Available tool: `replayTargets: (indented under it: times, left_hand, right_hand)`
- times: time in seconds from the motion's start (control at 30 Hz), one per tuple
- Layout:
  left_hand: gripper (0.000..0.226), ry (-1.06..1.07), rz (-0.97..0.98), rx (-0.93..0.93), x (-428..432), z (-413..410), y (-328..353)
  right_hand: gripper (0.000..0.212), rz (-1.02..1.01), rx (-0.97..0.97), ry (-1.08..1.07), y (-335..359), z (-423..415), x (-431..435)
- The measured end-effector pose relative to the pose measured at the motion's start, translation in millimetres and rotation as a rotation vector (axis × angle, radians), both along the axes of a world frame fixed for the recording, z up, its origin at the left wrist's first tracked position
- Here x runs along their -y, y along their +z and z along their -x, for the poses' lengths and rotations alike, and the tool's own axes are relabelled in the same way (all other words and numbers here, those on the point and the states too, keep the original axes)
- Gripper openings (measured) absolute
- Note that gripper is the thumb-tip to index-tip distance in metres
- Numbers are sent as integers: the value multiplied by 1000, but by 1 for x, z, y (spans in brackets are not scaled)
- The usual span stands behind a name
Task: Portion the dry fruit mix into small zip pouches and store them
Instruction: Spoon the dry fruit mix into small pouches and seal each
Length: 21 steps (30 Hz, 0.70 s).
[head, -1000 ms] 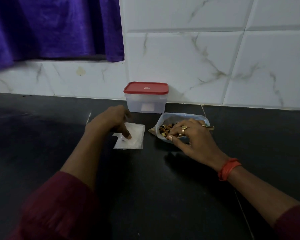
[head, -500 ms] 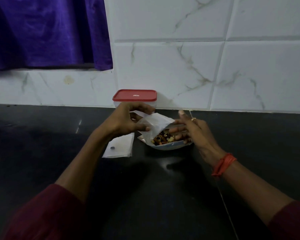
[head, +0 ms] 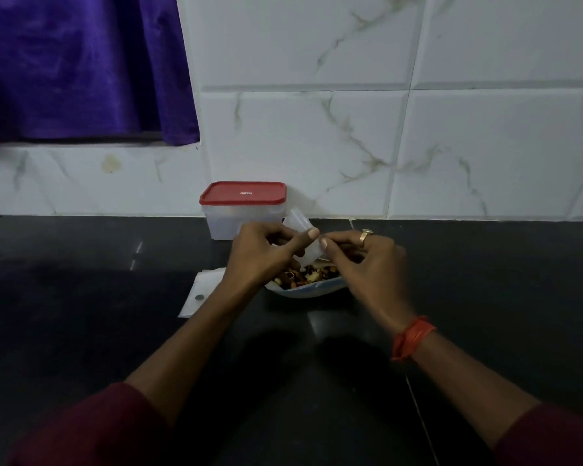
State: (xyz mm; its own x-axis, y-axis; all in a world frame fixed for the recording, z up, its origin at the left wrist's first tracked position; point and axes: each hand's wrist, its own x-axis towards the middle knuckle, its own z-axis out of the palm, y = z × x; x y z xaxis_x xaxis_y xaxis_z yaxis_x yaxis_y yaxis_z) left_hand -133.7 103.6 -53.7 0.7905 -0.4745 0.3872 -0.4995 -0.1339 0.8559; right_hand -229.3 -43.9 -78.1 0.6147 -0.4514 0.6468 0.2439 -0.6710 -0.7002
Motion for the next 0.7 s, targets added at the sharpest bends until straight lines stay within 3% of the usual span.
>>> replayTargets:
  times: [0.1,0.2,0.4,0.7]
  left_hand:
    - [22,-12,96,-272,3,2,-3]
    - [23,-22,161,-418,7,5,-7]
    - [25,-66,142,-389,8,7,-10]
    - [18,-149,85,-357,9,15,-9]
  right_hand:
    - [14,154,9,-22,-8,-3,2]
    - [17,262,1,-48,-12,-3,3]
    - [21,426,-27,-98,-14,-2,5]
    - [23,231,-8,-17,-7,-1,4]
